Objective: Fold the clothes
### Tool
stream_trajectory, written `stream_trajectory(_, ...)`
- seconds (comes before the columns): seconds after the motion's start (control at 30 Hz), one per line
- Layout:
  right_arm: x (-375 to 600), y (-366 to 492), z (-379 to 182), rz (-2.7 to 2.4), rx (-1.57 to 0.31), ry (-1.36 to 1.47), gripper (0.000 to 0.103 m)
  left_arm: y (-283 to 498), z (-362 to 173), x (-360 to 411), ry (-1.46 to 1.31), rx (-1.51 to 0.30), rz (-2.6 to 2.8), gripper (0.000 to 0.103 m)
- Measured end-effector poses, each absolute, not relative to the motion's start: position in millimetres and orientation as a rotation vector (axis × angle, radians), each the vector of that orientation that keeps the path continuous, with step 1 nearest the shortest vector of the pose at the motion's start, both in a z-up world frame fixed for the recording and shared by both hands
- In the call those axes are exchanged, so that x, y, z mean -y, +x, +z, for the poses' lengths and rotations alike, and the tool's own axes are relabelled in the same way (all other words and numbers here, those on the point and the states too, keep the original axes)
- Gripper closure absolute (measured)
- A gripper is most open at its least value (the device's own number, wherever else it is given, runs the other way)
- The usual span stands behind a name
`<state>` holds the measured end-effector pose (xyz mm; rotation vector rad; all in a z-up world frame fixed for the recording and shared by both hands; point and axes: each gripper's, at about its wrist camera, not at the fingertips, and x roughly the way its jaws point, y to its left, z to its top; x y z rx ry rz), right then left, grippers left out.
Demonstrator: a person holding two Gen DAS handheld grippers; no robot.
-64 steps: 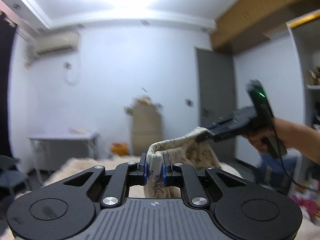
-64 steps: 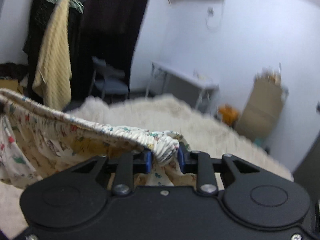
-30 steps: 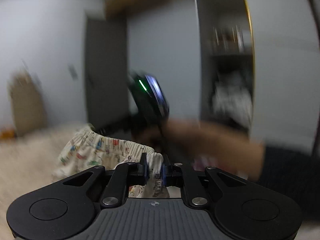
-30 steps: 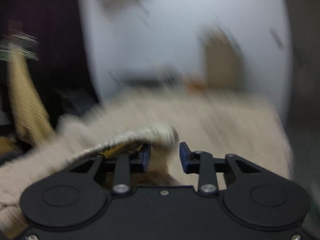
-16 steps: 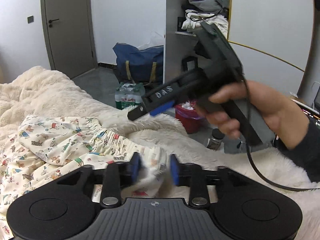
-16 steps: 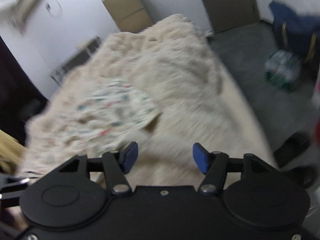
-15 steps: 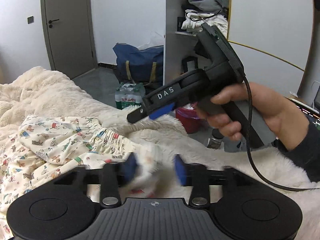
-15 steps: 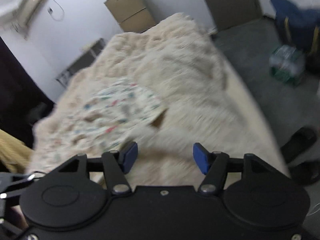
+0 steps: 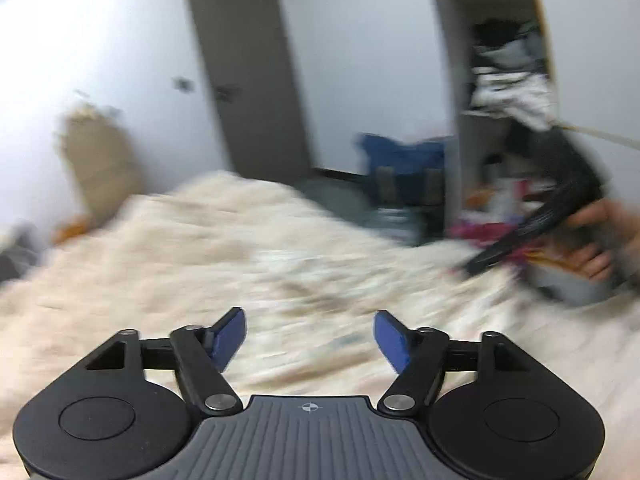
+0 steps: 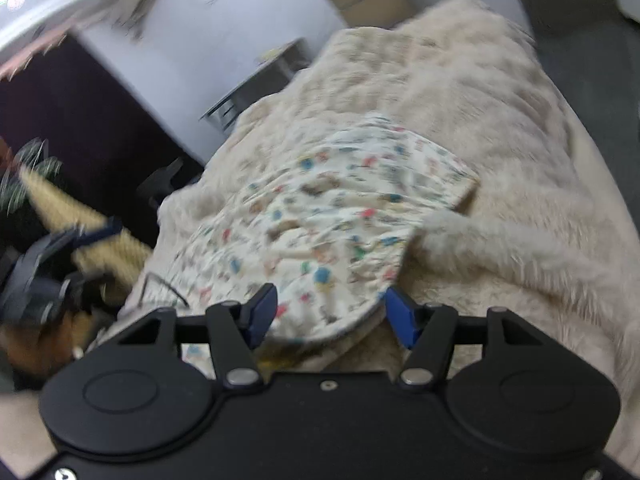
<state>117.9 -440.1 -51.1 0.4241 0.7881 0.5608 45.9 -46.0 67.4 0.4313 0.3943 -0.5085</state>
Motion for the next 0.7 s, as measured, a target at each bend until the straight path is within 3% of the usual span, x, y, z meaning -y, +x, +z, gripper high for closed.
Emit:
stream_trajectory(0.4, 389, 51, 3, 0.531, -0.633, -0.145, 0.042, 20, 21, -160, 0.418, -0.588, 0.029, 0.027)
stream_trajectory(0.53, 368, 36, 9, 0.593, -0.523, -0.246, 0.042, 5, 0, -193, 0.383, -0.61, 0.061, 0.026)
stream_trajectory(0.7, 346, 32, 0, 0.643, -0.55, -0.344, 0.042, -2, -20, -210, 0.379, -0.662, 0.046, 0.026)
